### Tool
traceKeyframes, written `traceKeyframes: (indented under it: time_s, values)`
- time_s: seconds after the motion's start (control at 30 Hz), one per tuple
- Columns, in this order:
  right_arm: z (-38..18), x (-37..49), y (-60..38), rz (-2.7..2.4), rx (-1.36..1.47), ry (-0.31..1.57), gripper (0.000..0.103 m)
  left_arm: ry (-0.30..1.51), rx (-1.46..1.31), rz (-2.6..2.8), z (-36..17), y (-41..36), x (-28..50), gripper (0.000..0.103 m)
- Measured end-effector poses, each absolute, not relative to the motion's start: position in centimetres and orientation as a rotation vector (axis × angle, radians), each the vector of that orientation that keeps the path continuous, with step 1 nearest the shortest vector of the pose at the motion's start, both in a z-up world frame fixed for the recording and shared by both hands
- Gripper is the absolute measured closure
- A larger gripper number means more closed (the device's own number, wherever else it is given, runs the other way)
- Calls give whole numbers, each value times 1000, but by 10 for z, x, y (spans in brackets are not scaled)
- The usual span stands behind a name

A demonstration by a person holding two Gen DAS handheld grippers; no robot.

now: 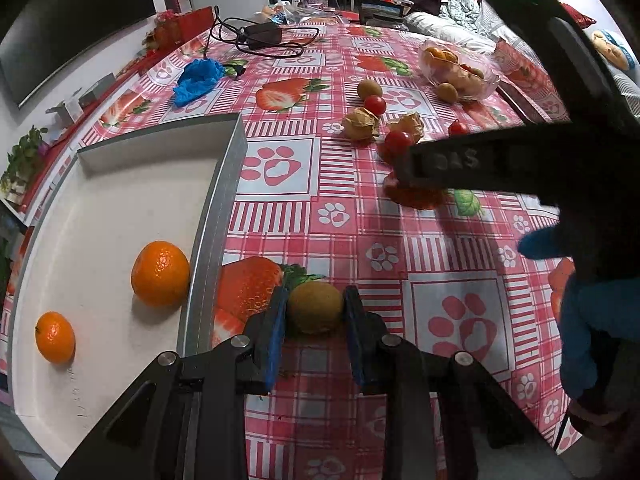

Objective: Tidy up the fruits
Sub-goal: 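Hold the kiwi in the left gripper while the right gripper grasps an orange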

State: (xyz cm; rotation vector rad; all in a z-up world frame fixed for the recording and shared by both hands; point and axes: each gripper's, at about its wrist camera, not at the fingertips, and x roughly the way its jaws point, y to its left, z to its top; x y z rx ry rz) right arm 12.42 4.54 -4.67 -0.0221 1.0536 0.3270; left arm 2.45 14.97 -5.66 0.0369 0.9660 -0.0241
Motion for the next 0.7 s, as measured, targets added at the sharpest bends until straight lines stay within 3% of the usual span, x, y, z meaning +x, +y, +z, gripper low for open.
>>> traceKeyframes:
  time_s: [0.7]
  values:
    - [-47,-2,-49,235,75,1018,66,942,78,-46,-60,124,-18,73]
